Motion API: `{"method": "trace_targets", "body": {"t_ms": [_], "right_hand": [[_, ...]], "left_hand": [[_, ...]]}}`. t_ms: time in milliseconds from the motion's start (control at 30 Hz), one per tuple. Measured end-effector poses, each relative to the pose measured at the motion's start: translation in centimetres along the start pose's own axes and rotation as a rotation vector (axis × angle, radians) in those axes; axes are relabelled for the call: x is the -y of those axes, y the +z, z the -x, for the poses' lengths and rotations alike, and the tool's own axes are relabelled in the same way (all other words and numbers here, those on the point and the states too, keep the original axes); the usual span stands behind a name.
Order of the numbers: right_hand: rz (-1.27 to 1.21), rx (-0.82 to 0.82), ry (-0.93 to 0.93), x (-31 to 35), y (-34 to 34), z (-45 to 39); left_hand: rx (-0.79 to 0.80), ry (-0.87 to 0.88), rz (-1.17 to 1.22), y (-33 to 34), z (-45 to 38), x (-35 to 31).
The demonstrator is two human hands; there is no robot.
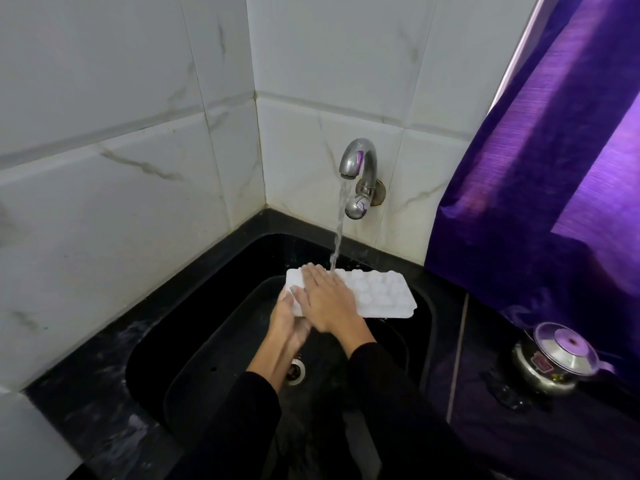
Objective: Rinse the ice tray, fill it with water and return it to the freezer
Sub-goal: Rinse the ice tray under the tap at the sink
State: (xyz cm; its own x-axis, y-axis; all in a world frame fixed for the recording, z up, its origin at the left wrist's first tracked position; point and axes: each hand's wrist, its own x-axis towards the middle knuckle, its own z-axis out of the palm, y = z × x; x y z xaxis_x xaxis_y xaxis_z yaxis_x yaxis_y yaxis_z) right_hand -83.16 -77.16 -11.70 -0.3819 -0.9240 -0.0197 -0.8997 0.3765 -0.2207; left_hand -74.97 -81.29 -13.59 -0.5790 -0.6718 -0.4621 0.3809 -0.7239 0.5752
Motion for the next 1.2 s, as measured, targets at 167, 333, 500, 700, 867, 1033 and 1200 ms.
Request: {"method": "trace_targets", "body": {"t_ms": [167,333,500,700,867,1033,1200], "right_hand": [[-0.085,0.11,0.348,-6.2,-0.5,1.4],[-0.792,0.291,0.439,-7.6,-1.7,3.1],[-1.022,0.31,0.419,-8.9,-0.6,4.0],[-1.09,-0.029,0.511,-9.1,0.1,5.6],[-0.904,-0.219,0.728,-8.0,1.1,6.1],[-0.858,-0.315,0.876,-6.9,1.5,6.2],[-1.132,-0.438,0.928,-6.4,1.5,5.9]], "left_hand": [[-0.047,0.035,0.038,-2.2,-0.3,-2.6],[-0.155,-0.015,-0.037,-3.5,0.0,-4.6],[-0.19,-0.222,-0.321,-3.8,0.8,-6.5],[-0.14,-0.177,-0.43,-5.3,0.5,-6.5],[-0.092,0.019,-0.589,-5.1,0.4,-5.3],[-0.209,0.118,-0.766,-5.3,-0.5,-5.0],[-0.223,0.137,-0.757,-5.1,-1.3,-4.1]]}}
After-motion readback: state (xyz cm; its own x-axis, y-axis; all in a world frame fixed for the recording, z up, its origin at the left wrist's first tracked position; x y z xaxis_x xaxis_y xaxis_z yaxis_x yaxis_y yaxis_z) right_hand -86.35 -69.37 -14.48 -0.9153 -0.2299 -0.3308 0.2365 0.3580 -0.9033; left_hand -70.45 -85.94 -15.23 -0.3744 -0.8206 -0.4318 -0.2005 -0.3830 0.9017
